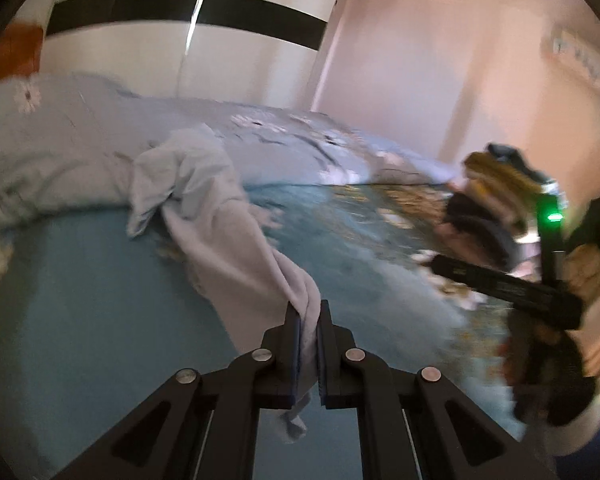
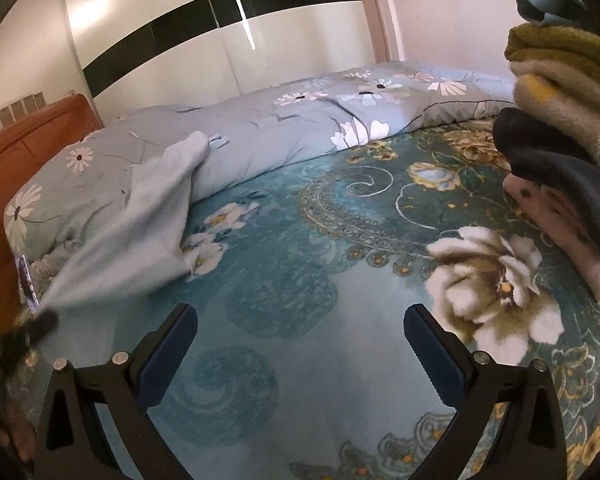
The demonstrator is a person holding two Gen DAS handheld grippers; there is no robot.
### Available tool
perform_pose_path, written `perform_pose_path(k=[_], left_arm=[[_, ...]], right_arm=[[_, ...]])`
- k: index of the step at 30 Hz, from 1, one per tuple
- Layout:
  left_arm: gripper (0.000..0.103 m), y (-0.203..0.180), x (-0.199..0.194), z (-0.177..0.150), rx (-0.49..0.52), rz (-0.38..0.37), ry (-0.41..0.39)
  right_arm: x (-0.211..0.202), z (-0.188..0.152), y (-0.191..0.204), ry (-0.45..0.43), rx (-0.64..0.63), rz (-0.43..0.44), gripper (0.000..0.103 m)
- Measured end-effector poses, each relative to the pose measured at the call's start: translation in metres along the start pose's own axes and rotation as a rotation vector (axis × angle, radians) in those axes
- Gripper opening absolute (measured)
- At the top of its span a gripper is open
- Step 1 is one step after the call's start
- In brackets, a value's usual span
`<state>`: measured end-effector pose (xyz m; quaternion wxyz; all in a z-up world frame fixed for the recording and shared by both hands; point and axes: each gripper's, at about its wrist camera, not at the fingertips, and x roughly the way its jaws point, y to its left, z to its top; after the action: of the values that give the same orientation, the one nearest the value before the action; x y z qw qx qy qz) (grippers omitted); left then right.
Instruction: Fold clothes
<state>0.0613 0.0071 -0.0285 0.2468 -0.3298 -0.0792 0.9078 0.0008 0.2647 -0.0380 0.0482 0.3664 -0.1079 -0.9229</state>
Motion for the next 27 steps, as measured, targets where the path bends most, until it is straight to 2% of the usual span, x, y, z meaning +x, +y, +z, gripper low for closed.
perform_pose_path(k=[5, 10, 12, 13, 14, 16, 17, 19, 23, 27], left_arm=[[0.007, -0.031, 0.015, -0.019, 0.019, -0.102, 0.081], [0.014, -0.024, 0.032, -0.019, -0.009, -0.054, 0.131], [0.031, -0.014, 0.027, -0.021, -0.026, -0.036, 0.138], [0.048, -0.008, 0.024, -0.021, -0.034, -0.026, 0.142], [0.055, -0.003, 0.021, -0.022, -0.043, -0.017, 0.145], [0.062, 0.011, 0.006, -0.022, -0.056, 0.011, 0.101], [0.07, 0.021, -0.001, -0.023, -0.069, 0.062, 0.074], [0.075, 0.04, -0.011, -0.024, -0.099, 0.173, 0.031], [0.075, 0.086, -0.021, -0.033, -0.182, 0.393, 0.015], [0.075, 0.126, -0.03, -0.05, -0.288, 0.499, -0.003]], right_arm=[[-0.009, -0.006, 0.002, 0.001, 0.001, 0.012, 0.103], [-0.014, -0.009, -0.003, 0.01, 0.02, 0.005, 0.103], [-0.016, -0.008, -0.003, 0.004, 0.006, 0.012, 0.103], [-0.017, -0.007, -0.002, 0.003, -0.002, 0.017, 0.103], [-0.016, -0.004, 0.001, 0.003, -0.02, 0.037, 0.103], [-0.013, 0.0, 0.01, 0.001, -0.061, 0.074, 0.103], [-0.01, 0.002, 0.021, 0.0, -0.107, 0.089, 0.103], [-0.002, 0.004, 0.045, 0.003, -0.213, 0.098, 0.103], [0.02, 0.013, 0.103, 0.021, -0.373, 0.143, 0.103], [0.051, 0.026, 0.154, 0.023, -0.484, 0.159, 0.103]])
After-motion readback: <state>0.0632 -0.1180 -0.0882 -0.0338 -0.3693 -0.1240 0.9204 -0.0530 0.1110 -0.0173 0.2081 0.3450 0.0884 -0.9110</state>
